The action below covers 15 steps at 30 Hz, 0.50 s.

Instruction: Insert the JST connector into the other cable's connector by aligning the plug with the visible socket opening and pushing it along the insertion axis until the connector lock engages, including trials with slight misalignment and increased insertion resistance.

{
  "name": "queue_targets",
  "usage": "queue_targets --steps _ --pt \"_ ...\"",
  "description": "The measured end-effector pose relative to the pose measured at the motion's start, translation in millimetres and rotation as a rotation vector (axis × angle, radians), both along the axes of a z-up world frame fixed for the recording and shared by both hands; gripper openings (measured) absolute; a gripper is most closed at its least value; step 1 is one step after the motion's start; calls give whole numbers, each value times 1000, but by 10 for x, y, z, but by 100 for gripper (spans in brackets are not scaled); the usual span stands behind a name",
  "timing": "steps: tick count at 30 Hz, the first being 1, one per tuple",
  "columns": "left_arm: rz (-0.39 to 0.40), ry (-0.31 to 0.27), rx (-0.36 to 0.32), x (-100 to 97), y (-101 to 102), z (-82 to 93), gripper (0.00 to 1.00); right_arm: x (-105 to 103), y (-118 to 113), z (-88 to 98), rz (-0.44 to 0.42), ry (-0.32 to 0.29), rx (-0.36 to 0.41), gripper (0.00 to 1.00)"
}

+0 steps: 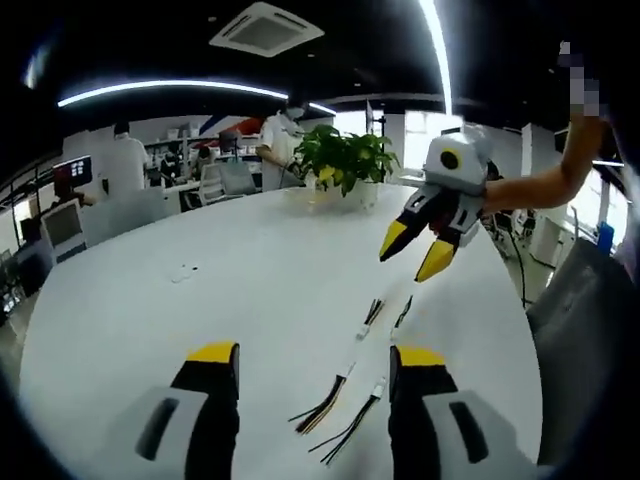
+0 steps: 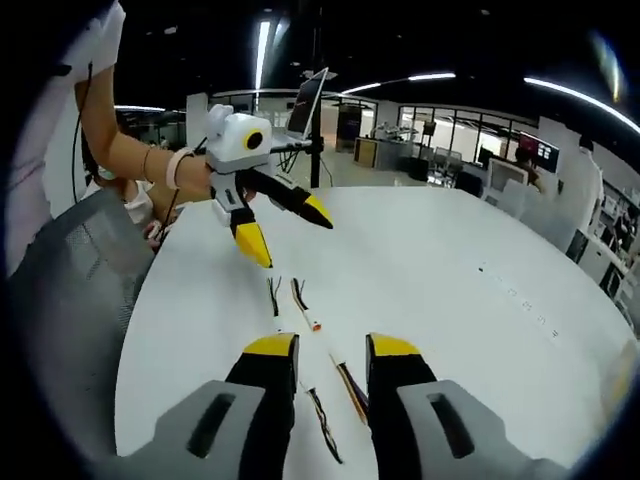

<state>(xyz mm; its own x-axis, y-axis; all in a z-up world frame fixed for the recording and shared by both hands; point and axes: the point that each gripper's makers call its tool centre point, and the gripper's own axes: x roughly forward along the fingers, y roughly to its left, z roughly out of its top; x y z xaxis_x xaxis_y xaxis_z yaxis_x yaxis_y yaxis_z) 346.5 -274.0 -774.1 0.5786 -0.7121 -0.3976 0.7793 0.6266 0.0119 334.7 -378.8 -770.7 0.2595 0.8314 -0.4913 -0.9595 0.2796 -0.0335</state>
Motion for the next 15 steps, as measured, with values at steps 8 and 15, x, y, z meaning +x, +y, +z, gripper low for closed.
queue_targets --steps 8,15 --pt "-72 34 36 -23 -89 -202 57 16 48 -142 36 32 -10 24" --pt "-116 39 36 -17 -146 -290 44 41 68 -274 40 73 -6 22"
